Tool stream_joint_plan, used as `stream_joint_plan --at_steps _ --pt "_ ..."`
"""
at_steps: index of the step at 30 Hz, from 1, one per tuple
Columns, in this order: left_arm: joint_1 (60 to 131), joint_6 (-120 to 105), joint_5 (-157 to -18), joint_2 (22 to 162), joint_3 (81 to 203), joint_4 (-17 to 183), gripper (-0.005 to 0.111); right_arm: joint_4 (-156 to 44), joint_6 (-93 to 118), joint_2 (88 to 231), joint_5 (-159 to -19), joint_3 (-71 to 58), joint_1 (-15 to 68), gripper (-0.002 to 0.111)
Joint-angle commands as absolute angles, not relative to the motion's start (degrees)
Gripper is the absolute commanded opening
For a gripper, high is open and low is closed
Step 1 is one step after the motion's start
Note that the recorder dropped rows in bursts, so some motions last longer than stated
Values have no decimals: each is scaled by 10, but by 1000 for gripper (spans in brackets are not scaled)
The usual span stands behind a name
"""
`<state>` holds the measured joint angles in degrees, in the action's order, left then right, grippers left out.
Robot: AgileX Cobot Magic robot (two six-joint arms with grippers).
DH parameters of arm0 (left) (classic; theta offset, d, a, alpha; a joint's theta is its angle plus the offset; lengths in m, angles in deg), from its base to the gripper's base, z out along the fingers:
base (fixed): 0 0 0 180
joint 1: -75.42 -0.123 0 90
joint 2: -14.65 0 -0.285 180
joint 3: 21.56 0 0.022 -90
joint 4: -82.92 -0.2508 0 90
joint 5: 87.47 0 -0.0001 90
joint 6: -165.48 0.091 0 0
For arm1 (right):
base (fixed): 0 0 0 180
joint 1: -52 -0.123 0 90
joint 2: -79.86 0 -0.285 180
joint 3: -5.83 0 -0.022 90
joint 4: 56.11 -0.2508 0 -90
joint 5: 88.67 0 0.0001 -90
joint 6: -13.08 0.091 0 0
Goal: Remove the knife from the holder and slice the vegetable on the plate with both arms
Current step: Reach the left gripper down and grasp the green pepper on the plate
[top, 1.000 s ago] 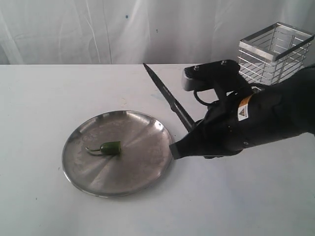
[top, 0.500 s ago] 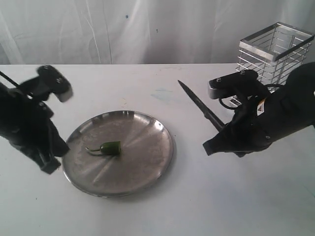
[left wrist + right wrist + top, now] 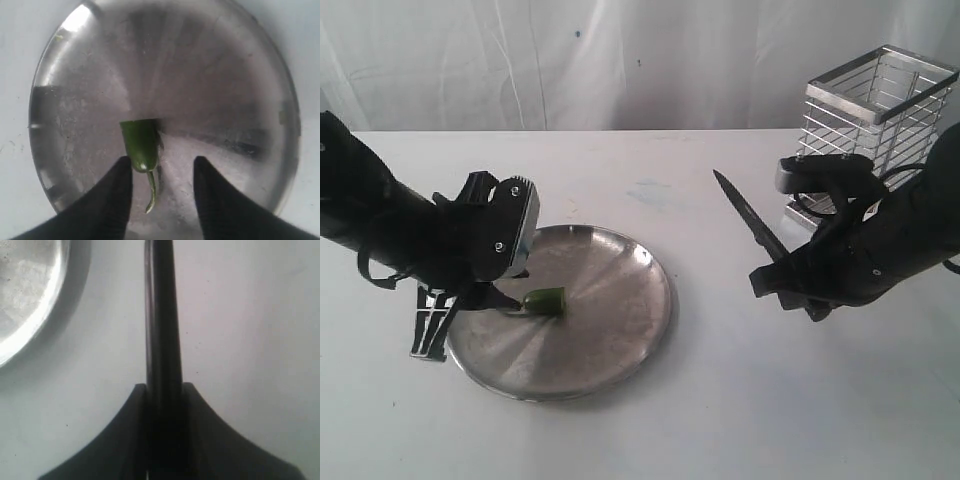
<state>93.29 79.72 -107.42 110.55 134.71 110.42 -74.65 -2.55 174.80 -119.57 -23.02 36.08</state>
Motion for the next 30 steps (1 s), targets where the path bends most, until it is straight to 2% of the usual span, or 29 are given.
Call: stream_joint_plan --at_steps 1,10,15,22,30 --pt "935 819 -1031 1142 1347 1142 65 -752 -38 1744 -1189 -228 366 0" --pt "935 819 -946 1201 1357 1157 66 -760 -38 1744 -1190 -228 366 0" --pt "935 802 -955 1230 1386 1200 66 -770 -38 1744 -1192 -228 366 0" --pt "934 799 -1042 1272 1434 1206 66 -771 -38 1744 -1196 -228 366 0" --pt "914 799 -1040 1293 1440 1206 66 -774 -38 1744 -1198 -228 366 0"
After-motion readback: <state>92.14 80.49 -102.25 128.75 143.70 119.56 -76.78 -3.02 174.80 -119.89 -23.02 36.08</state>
